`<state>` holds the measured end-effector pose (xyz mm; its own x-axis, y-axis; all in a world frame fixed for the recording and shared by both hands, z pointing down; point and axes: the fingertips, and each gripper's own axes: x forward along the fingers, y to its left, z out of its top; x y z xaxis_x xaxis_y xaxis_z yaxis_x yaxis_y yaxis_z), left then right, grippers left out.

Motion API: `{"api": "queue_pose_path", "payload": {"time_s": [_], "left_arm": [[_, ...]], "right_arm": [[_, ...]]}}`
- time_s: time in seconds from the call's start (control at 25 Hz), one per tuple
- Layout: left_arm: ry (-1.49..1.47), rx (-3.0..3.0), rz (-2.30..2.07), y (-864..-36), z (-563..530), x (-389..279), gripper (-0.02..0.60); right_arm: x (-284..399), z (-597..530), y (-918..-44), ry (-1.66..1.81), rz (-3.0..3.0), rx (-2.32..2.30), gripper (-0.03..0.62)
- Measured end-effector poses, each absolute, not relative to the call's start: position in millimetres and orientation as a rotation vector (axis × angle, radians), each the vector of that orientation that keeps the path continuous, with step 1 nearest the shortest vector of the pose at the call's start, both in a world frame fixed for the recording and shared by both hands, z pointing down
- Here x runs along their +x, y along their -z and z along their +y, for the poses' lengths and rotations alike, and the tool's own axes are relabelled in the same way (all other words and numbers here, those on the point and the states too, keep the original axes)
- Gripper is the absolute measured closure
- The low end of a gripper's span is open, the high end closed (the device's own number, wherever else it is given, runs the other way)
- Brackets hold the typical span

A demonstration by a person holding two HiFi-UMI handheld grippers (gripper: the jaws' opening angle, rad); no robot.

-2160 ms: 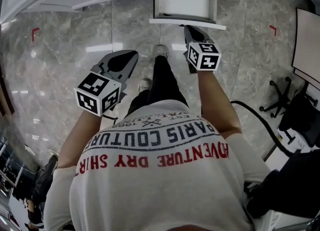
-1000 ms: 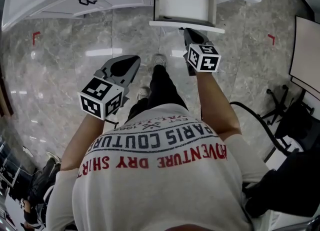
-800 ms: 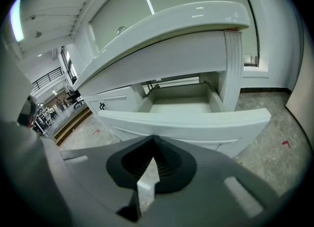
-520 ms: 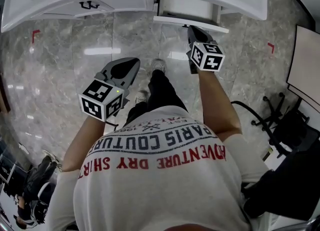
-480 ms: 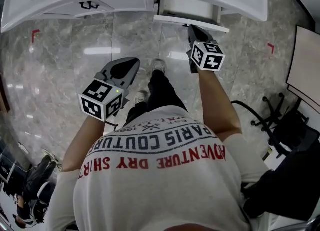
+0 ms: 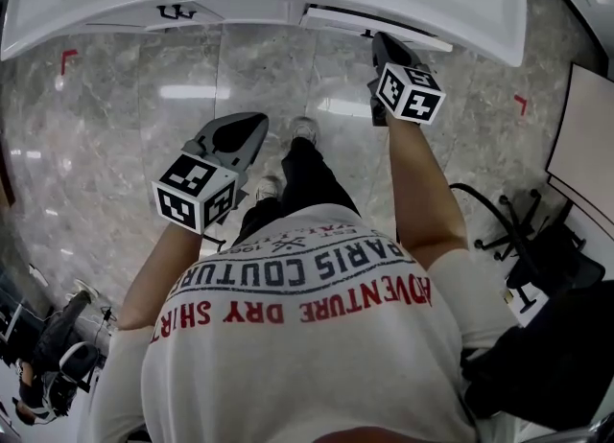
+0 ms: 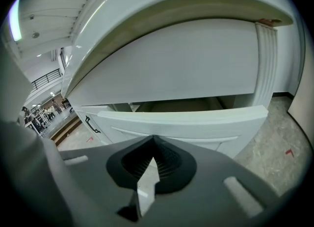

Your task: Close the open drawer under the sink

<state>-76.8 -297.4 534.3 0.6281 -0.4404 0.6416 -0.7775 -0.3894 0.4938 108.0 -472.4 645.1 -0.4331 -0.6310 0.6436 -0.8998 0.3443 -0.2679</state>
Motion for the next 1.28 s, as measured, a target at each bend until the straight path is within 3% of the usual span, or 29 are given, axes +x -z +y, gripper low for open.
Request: {"api": "queue_pose_path", "payload": {"time_s": [0.8,1.28], "left_arm": [[-0.513,2.035,-0.985,-526.1,-290.4,-87.0,0.580],[-0.463,2.235,-0.935,-436.1,-208.9,-79.0,0.580]], "right_arm": [[105.7,-487.0,-636.3,-0.802,-2.177,1.324,0.592],[35.3,-283.2,-492.4,-0.739,-2.428,0.959,0.592]]}}
